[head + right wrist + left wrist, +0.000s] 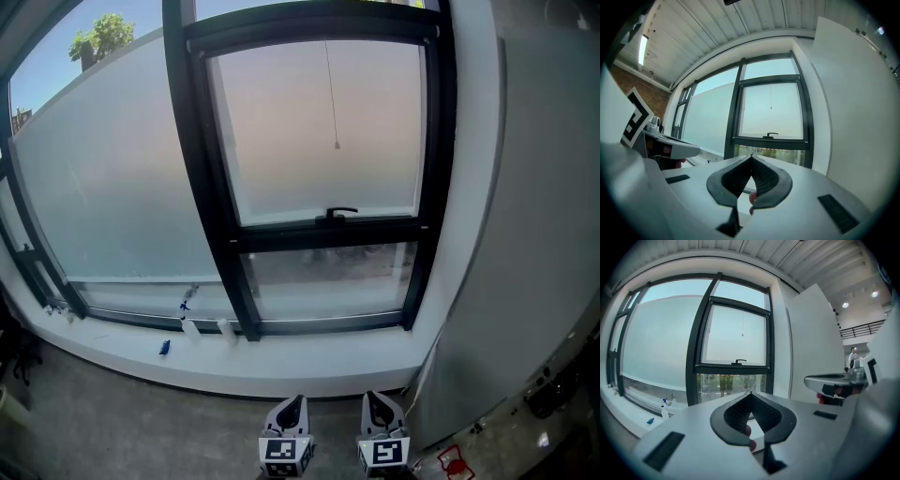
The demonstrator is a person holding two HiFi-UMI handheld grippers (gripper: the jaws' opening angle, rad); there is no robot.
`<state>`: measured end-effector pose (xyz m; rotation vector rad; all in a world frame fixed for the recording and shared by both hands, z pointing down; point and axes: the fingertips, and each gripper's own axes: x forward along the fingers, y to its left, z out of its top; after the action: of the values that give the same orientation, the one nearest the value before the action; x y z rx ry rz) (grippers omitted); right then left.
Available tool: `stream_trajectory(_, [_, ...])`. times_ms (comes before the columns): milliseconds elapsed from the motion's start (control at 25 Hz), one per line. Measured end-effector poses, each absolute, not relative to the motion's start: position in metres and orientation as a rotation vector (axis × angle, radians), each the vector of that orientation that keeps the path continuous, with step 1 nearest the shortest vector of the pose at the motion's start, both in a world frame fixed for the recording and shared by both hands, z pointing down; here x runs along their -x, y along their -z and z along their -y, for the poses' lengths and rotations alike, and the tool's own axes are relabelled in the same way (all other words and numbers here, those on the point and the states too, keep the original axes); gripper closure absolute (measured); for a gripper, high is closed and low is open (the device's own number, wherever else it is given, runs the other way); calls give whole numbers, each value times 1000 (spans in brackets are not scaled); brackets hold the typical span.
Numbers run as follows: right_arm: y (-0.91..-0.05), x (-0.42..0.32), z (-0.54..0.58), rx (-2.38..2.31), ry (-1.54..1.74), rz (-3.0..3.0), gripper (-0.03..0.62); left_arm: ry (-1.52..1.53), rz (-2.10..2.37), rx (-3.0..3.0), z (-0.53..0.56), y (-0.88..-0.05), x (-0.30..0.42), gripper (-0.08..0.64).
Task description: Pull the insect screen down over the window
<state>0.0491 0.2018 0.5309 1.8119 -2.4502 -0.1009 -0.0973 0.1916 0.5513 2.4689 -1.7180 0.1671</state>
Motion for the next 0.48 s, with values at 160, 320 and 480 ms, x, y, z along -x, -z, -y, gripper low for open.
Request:
stream_trajectory(160, [-533,-51,-204,-1817,107,2453,589,-170,1715,-2475,-194,-551,94,558])
stream_trajectory(320, [-530,-56,-204,-1843,90,2450,588,-163,1726,-2482,-194,-543,91,558])
stream_trajectory(480, [-529,-62,-201,-1854,86,2453,588,-185,1722,-2494,-192,-552,89,558])
